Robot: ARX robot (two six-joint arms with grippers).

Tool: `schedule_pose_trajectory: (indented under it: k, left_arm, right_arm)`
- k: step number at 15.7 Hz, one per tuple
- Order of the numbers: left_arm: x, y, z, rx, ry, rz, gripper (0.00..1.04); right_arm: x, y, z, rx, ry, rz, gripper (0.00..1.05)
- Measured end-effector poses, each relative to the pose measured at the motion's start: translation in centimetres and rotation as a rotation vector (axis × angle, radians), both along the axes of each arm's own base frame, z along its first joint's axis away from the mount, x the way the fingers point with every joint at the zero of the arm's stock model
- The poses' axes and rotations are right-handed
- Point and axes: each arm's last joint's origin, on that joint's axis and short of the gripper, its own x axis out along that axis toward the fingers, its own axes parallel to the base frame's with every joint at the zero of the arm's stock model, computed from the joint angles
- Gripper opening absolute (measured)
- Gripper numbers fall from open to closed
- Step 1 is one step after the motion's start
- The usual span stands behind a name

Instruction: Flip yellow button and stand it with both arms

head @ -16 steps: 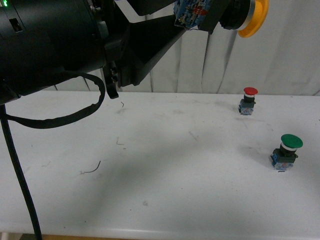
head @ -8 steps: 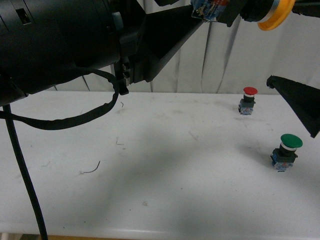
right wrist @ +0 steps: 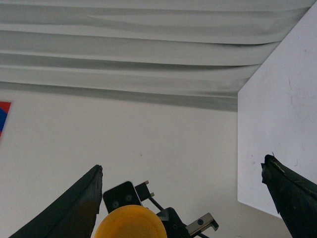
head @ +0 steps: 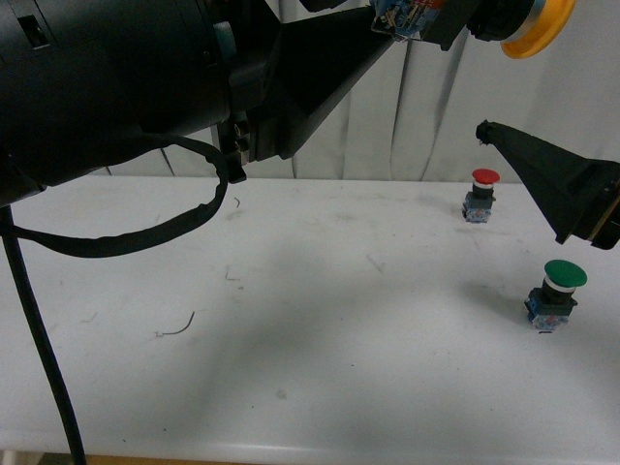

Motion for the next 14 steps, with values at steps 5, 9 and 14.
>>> schedule_pose_trajectory:
  k: [5,9,14]
  left_arm:
    - [-0.3,-0.3,-0.2,0.009,-0.008,0.001,0.34]
    - [-0.1,-0.4,-0.6,0.019,0.003,0.012,0.34]
    - [-0.1,-0.5,-0.8,0.020,0.009,0.013,0.34]
  right_arm:
    - [-0.6,2.1,0.3,0.008,0.001,0.090,0.98]
    - [-1.6,2.4,2.0,0.016,-0.060,0.114,0.98]
    - [-1.4,3.1,1.6,0.012,-0.046,0.129,0.98]
